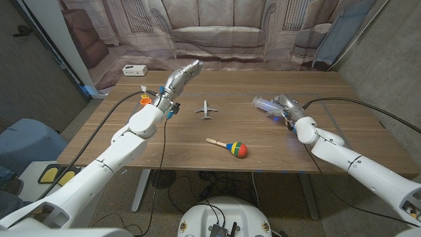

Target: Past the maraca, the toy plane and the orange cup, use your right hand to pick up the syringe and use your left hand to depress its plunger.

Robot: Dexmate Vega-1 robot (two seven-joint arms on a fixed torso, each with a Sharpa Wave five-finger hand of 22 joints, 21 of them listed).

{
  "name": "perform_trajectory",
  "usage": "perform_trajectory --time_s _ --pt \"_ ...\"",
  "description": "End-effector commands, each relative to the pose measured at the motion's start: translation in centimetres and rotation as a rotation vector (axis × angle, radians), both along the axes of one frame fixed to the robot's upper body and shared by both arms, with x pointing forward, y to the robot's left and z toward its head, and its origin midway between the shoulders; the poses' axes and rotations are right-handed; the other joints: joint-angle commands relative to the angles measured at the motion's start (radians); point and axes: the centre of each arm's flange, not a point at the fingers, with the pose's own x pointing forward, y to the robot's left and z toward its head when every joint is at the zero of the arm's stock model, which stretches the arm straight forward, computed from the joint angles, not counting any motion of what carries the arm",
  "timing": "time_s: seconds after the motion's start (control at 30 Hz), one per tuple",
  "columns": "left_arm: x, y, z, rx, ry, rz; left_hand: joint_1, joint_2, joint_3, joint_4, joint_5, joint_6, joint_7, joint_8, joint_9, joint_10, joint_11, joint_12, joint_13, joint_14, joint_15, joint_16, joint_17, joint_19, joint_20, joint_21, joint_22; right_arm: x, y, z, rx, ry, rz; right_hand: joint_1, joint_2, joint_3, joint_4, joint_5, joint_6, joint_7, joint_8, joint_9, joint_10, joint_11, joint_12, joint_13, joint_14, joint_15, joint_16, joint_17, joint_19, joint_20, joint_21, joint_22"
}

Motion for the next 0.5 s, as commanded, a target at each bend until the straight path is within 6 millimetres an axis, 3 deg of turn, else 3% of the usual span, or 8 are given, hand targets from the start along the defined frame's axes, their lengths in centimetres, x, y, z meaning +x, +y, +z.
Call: perform_trajectory --time_s 0.03,0.23,0.3,0.5 --pt "0.03 -0.44 -0.06 -0.001 0.003 -0.004 0.003 0.002 -0.001 0.001 -0.003 0.010 0.002 0.000 0.003 0.007 0.001 0.002 0.003 0.008 0.002 -0.001 0.004 0.001 0.001 0.000 0.003 0.74 -0.38 -0.93 -0.018 0.038 -0.021 -0.029 0.165 0.092 0.079 0.009 0.097 -0.097 0.002 0.003 0.015 -0.014 0.003 -0.003 0.049 -0.089 -0.001 0.003 -0.008 -0.011 0.002 0.001" --pt "-0.01 -0.51 -0.11 -0.002 0.001 -0.004 0.003 0.002 -0.001 0.001 -0.003 0.010 0.001 0.000 0.003 0.007 -0.001 0.002 0.003 0.008 0.002 -0.001 0.004 0.001 0.001 0.000 0.003 0.58 -0.45 -1.06 -0.033 0.023 -0.036 -0.026 0.153 0.091 0.068 0.012 0.084 -0.098 -0.003 0.002 -0.003 -0.013 -0.005 -0.007 0.027 -0.081 -0.009 0.004 -0.027 -0.004 0.001 0.000" --pt "-0.03 -0.52 -0.11 -0.003 -0.001 -0.005 0.004 0.002 -0.001 0.001 -0.003 0.010 0.001 0.000 0.003 0.007 -0.001 0.002 0.003 0.008 0.003 -0.001 0.004 0.001 0.001 0.001 0.003 0.48 -0.47 -1.06 -0.039 0.016 -0.041 -0.024 0.130 0.081 0.052 0.014 0.069 -0.106 -0.008 0.003 -0.010 -0.023 -0.008 -0.010 -0.002 -0.081 -0.018 0.007 -0.042 -0.002 0.001 0.000" --pt "-0.11 -0.49 -0.19 -0.003 -0.001 -0.004 0.004 0.003 -0.001 0.001 -0.003 0.010 0.000 0.000 0.003 0.008 -0.002 0.002 0.003 0.006 0.002 -0.002 0.004 0.000 0.002 0.000 0.003 0.34 -0.52 -1.27 -0.058 0.010 -0.063 -0.038 0.099 0.054 0.039 0.018 0.041 -0.108 -0.013 0.003 -0.040 -0.033 -0.017 -0.016 -0.043 -0.069 -0.026 0.017 -0.077 0.003 -0.004 -0.001"
